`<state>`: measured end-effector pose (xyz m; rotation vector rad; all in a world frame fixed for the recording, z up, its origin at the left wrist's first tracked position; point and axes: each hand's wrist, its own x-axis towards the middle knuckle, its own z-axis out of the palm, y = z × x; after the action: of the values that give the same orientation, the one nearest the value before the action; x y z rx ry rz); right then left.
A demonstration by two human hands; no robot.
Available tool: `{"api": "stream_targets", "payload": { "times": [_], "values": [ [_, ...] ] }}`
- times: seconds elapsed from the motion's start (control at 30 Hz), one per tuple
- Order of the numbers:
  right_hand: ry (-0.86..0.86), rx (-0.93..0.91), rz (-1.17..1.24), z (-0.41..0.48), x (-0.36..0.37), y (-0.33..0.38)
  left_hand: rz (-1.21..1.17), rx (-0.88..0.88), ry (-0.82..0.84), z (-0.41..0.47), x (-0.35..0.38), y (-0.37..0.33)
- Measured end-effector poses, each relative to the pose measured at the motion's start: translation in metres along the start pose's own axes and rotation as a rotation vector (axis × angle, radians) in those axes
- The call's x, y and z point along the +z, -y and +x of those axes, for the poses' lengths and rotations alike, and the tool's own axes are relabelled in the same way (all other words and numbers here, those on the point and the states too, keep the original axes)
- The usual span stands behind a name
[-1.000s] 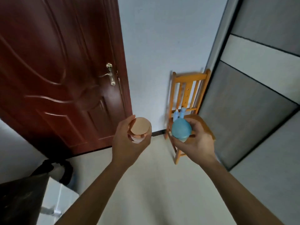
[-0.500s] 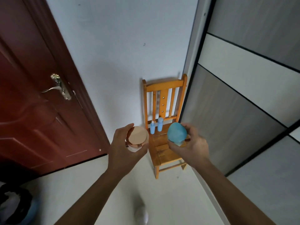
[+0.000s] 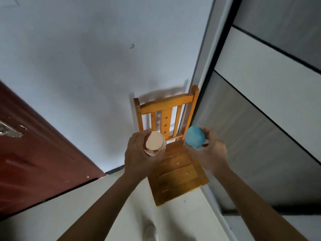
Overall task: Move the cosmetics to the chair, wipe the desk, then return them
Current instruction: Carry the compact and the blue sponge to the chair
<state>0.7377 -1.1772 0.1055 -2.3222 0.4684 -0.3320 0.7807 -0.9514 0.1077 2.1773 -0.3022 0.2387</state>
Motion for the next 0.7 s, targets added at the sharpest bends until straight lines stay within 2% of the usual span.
{"api": "stream_targets", "payload": {
  "times": [0.2,0.37,0.7],
  "values": [
    [0.132,0.023,0.026,0.065,0.027,-0.042,0.025,-0.101,0.023,0.038,0.065,0.020],
    [0.246,0.034,0.018,0.120,0.036,-0.090,0.100,-0.263,0.015,0.057,0.135,0.029],
    [0.437,-0.026,-0.045,0.175,0.091,-0.174,0.231,-0.553,-0.008,0.047,0.231,0.090]
  ]
}}
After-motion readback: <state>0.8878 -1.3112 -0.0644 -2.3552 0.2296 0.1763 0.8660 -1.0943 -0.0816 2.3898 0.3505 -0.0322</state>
